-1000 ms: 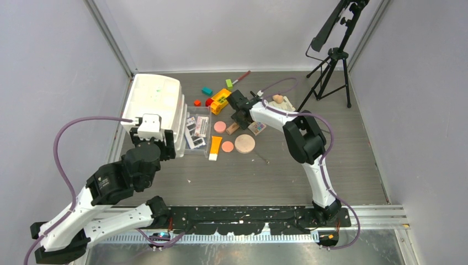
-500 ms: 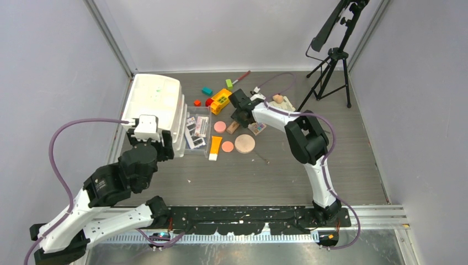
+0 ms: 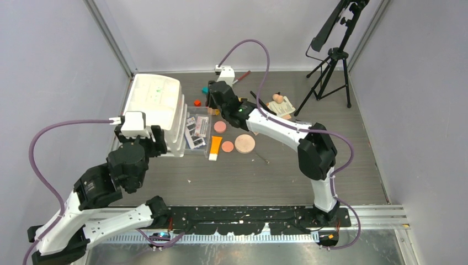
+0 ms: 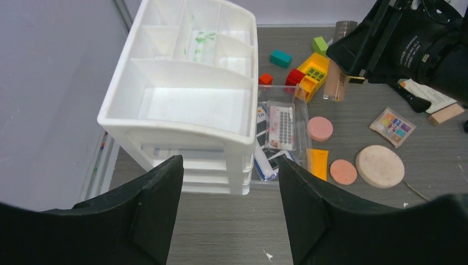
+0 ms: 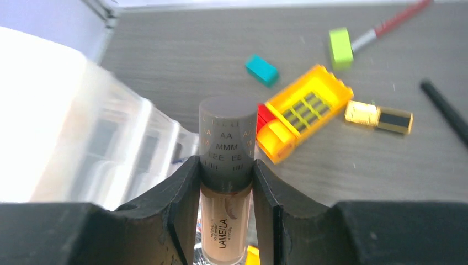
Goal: Organize the makeup
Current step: Pick up the makeup from the center of the board, then place the makeup in the storage box.
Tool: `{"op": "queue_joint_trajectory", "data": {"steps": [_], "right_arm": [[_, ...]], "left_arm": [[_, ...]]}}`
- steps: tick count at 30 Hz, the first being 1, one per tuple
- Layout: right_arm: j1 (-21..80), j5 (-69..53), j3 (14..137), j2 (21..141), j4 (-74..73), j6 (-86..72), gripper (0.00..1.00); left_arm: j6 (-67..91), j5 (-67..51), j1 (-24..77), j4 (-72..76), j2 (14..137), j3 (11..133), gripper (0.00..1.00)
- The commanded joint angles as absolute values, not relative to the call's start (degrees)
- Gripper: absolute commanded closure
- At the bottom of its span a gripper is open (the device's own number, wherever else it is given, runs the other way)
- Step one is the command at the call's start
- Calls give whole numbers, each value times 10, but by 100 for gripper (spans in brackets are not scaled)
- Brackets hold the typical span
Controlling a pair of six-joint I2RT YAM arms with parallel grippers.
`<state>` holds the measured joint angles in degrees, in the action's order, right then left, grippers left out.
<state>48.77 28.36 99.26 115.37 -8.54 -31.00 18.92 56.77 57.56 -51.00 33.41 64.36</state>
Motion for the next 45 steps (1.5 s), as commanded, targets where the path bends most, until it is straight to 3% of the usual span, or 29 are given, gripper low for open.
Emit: {"op": "queue_joint_trajectory", "data": {"steps": [1, 6, 13, 20, 45], "right_arm": [[493, 270, 994, 1107, 105, -125, 99], [500, 160, 1054, 1114, 108, -88, 100], [507, 0, 1021, 1114, 291, -102, 100], [524, -113, 1034, 1141, 401, -142, 97], [603, -77, 1063, 1321, 609, -4, 96]], "left_arm": [[155, 600, 574, -473, 351, 702, 35], [150, 598, 574, -463, 344, 734, 35], [157, 587, 574, -519, 358, 822, 36], [153, 604, 574, -530, 356, 812, 36], [164, 620, 574, -551, 326, 789, 35]]}}
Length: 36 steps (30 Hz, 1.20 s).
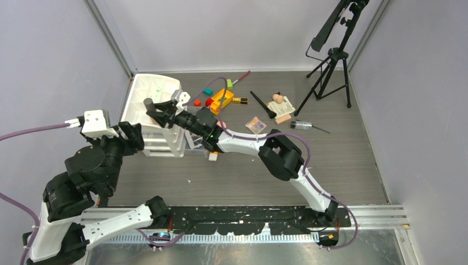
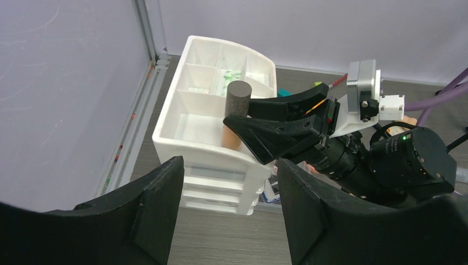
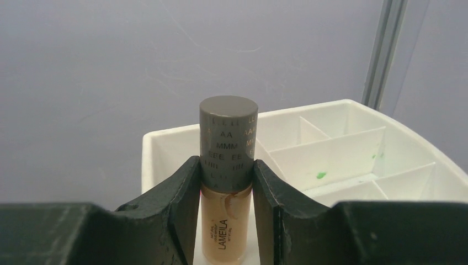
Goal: Organize the makeup
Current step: Place the makeup in the storage box.
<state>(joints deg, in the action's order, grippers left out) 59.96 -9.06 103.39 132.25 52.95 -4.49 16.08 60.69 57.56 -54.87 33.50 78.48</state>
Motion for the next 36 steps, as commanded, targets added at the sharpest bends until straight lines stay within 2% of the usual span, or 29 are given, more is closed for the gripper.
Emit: {"op": "queue_joint_trajectory", "data": {"steps": [1, 11, 14, 18, 36], "right_arm": [[603, -78, 1061, 1323, 612, -3, 94], [602, -83, 1044, 1319, 620, 9, 47], [603, -80, 1042, 1317, 618, 9, 40], [603, -78, 1036, 1314, 617, 9, 36], [603, -78, 970, 1246, 622, 29, 33]], "left_arm": [[164, 620, 574, -552, 324, 788, 35], [161, 620, 574, -548, 323, 785, 35], [161, 620, 574, -547, 323, 783, 35], [162, 619, 574, -546, 324, 783, 35], [161, 616, 573, -535, 334, 774, 33]]}}
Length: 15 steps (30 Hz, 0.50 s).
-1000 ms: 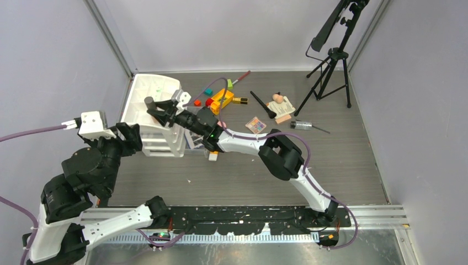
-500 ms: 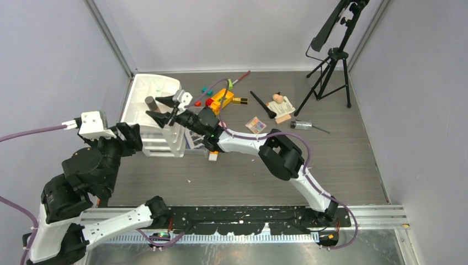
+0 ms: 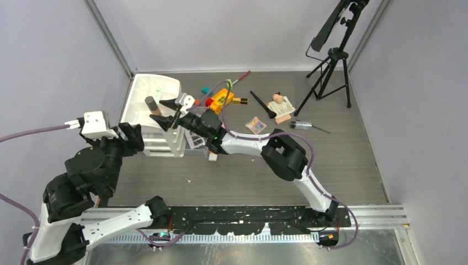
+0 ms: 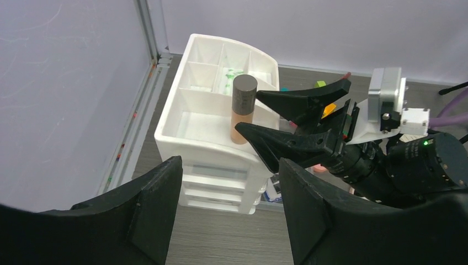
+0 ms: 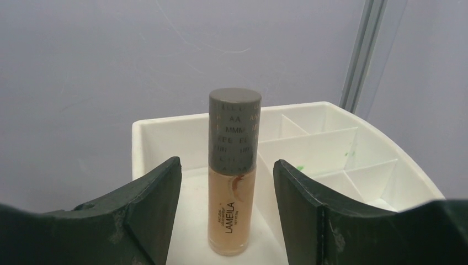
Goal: Organize the makeup
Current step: Place the makeup in the storage box.
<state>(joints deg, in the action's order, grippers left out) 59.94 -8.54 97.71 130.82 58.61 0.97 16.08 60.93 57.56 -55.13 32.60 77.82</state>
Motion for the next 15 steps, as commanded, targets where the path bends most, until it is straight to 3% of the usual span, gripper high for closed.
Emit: {"op": "queue_joint_trajectory", "data": {"steps": [1, 15], "right_arm": [[602, -80, 972, 1246, 619, 29, 33], [603, -84, 1077, 1304, 542, 39, 38]], "left_arm": [[162, 615, 573, -534, 334, 774, 34], [164, 615, 574, -538, 335, 777, 33]]}}
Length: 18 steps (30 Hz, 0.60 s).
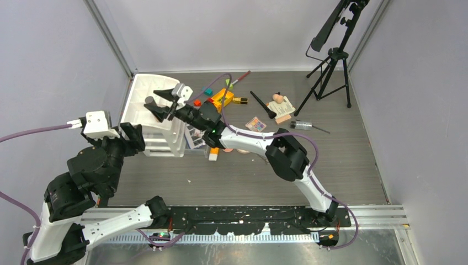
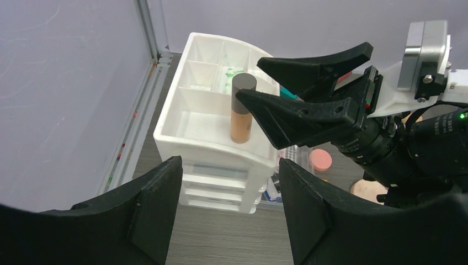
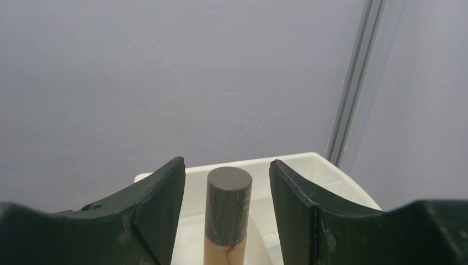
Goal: Organize the makeup
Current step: Place the makeup in the storage box, then pick up the makeup from the storage box.
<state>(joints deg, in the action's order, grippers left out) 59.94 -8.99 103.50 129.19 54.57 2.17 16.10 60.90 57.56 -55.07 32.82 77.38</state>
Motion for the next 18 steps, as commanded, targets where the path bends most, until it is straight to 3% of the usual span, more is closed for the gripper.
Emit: {"op": "queue_joint_trajectory", "data": {"steps": [1, 11, 18], "right_arm": [[603, -84, 1081, 1306, 538, 39, 38], [603, -82, 1104, 1322, 496, 43, 39], [603, -72, 1109, 1328, 498, 41, 56]], "left_arm": [[164, 615, 573, -538, 335, 777, 33], [163, 614, 573, -538, 335, 777, 33], [164, 614, 574, -539, 333, 773, 33]]}}
